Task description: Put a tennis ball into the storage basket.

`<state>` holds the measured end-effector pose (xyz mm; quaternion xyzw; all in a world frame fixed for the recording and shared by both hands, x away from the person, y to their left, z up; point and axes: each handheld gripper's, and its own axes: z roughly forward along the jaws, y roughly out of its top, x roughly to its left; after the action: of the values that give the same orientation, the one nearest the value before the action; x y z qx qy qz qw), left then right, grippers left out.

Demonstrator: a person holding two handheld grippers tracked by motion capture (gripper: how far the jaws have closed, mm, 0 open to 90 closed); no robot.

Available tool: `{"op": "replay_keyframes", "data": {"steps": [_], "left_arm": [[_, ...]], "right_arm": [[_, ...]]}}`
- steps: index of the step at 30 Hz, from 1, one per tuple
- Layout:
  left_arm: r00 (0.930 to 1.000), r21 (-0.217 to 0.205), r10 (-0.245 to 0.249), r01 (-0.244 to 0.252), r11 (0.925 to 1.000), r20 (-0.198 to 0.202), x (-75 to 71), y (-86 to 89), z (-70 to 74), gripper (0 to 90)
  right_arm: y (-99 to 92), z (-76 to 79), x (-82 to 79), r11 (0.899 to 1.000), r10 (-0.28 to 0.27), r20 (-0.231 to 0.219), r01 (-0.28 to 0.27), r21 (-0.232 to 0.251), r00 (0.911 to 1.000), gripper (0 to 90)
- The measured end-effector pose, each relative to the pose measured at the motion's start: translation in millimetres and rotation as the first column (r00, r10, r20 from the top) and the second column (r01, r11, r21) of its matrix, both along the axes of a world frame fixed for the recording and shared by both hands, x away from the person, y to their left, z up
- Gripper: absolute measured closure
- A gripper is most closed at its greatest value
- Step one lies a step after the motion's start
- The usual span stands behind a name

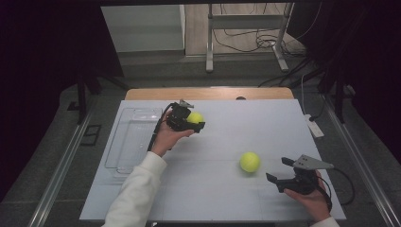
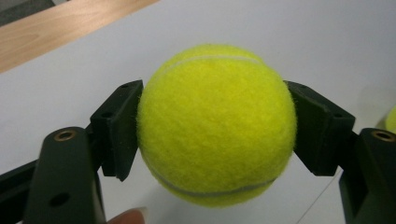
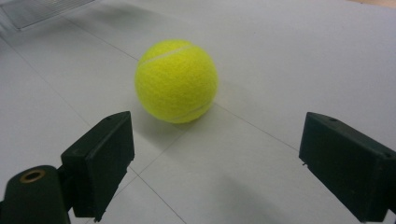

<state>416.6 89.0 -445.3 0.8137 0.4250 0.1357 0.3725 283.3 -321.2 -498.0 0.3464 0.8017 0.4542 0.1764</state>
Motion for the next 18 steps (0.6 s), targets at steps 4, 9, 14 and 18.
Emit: {"op": "replay_keyframes", "data": {"steps": [4, 9, 14, 18], "left_arm": [[0.9999, -0.005, -0.003, 0.003, 1.0000, 0.015, -2.5, 1.8, 6.4, 27.0], [0.9995, -0.012, -0.001, 0.002, 0.9999, 0.031, -5.8, 4.0, 12.7, 26.9], [0.9991, -0.020, -0.004, 0.005, 0.9998, 0.043, -8.5, 5.0, 16.8, 26.9], [0.9988, -0.033, -0.002, 0.003, 0.9995, 0.048, -9.9, 6.7, 20.2, 26.9]], "right_arm": [[0.0, 0.0, 0.2, 1.000, 0.000, 0.000, 0.000, 0.000, 1.0000, 10.6], [0.1, 0.0, 0.1, 1.000, -0.001, 0.000, 0.001, -0.001, 1.0000, 10.6], [0.2, 0.2, 0.0, 1.000, -0.001, 0.001, 0.001, -0.001, 1.0000, 10.6], [0.2, 0.1, 0.0, 1.000, -0.001, 0.001, 0.001, -0.001, 1.0000, 10.6]]}}
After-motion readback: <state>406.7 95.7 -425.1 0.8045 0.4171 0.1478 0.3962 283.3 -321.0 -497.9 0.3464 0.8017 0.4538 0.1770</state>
